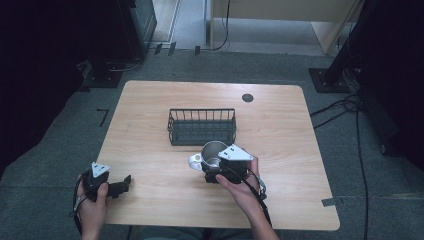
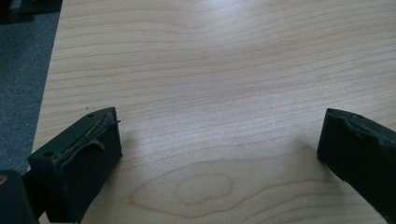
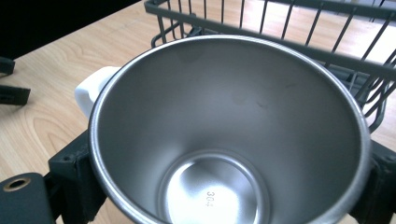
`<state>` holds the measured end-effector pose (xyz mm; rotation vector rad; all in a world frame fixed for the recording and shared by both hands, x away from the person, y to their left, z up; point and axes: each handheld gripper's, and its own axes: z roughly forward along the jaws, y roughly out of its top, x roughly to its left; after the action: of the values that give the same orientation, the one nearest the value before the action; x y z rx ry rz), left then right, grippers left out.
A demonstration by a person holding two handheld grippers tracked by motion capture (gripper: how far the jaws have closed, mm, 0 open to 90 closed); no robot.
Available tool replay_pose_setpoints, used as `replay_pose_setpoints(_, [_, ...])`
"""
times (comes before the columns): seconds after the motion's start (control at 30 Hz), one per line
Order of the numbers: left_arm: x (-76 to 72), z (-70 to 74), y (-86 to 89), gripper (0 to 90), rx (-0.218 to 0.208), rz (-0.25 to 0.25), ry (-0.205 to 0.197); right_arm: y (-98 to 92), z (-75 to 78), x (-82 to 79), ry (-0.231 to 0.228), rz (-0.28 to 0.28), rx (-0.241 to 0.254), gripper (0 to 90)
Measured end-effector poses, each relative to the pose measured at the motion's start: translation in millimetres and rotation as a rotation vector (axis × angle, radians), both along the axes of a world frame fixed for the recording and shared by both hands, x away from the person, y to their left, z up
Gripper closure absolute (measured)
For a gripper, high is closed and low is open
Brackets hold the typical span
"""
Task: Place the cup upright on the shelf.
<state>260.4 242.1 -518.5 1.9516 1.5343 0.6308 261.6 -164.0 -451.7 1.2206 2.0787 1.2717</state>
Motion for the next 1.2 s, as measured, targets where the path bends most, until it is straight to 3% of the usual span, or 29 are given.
replay_pose_setpoints(0.53, [0.0, 0.0, -0.1, 0.0, -0.001, 0.001, 0.000, -0.8, 33.1, 19.1, -0.036, -0.028, 0.007, 6.7])
replay_pose_setpoints(1.2, [0.0, -0.1, -0.2, 0.0, -0.003, 0.002, -0.002, 2.5, 58.3, 47.6, -0.067, -0.044, 0.002, 6.8])
